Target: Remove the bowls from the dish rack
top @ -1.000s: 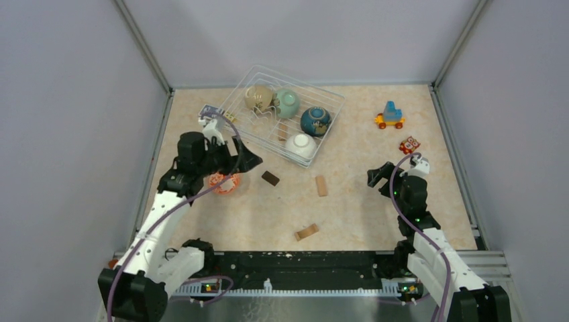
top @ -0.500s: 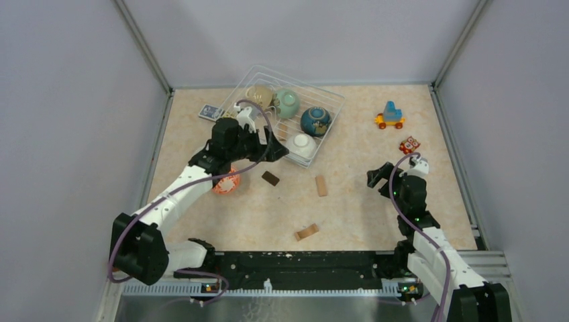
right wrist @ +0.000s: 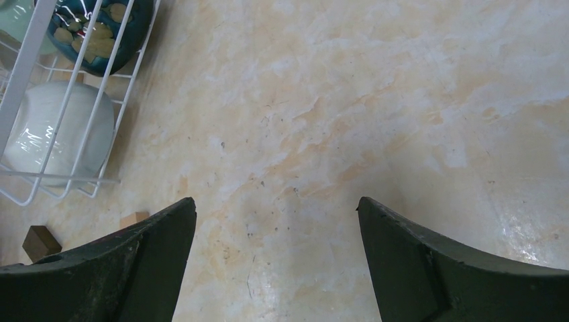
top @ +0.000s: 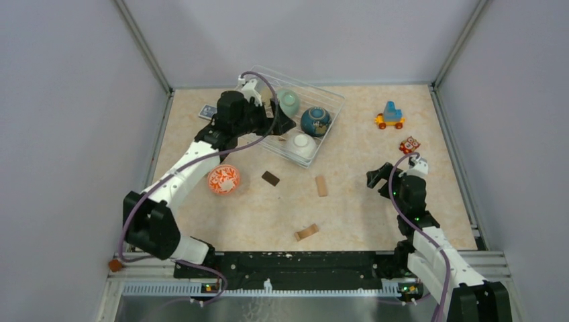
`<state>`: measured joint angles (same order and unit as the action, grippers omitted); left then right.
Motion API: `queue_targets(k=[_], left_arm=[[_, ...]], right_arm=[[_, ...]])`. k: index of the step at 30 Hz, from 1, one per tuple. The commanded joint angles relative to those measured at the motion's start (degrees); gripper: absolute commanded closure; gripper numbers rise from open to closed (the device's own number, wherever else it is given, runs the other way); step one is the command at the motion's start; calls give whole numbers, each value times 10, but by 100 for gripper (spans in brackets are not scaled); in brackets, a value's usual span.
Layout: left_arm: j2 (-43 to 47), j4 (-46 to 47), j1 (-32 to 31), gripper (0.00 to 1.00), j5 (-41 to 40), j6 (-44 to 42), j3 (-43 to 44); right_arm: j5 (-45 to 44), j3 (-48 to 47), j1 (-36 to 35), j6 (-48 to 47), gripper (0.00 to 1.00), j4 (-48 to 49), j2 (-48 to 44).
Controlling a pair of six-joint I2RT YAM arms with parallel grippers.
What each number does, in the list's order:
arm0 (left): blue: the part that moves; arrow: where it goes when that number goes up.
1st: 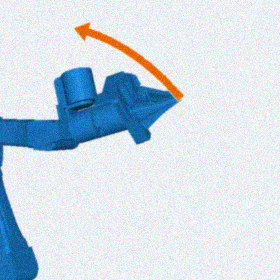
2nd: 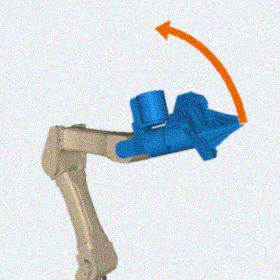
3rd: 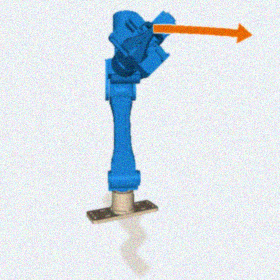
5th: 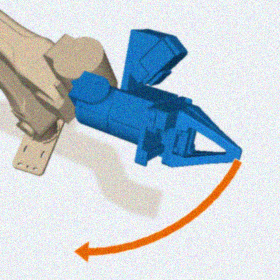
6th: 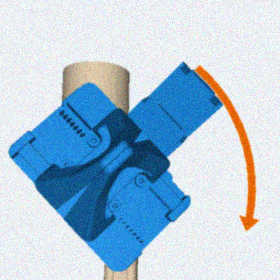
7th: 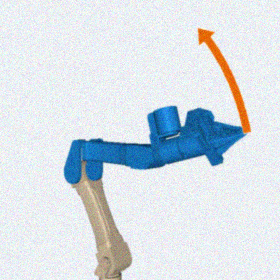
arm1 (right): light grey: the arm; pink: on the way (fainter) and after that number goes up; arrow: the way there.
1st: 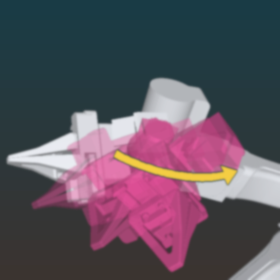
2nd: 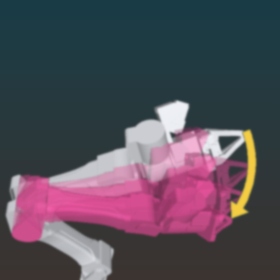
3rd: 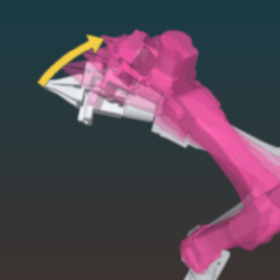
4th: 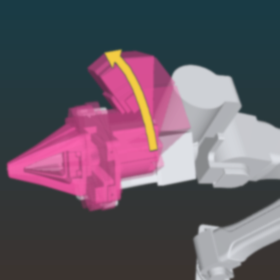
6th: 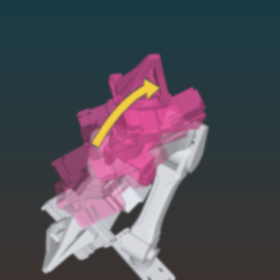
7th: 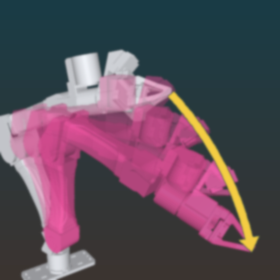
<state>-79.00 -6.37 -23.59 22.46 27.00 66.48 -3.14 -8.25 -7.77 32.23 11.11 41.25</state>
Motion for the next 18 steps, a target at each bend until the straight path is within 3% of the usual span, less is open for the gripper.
queue_targets(k=[1,5,13,18], left_arm=[[-68,-28,4,1,4,7,77],[-113,-36,4,1,-18,-4,118],[-223,-118,4,1,-182,-112,245],[-275,-129,3,1,-218,-236,291]], right_arm=[[5,-5,-3,5,11,21,-1],[6,-7,-3,6,11,23,4],[7,-7,-3,5,11,26,6],[6,-7,-3,1,12,28,9]])
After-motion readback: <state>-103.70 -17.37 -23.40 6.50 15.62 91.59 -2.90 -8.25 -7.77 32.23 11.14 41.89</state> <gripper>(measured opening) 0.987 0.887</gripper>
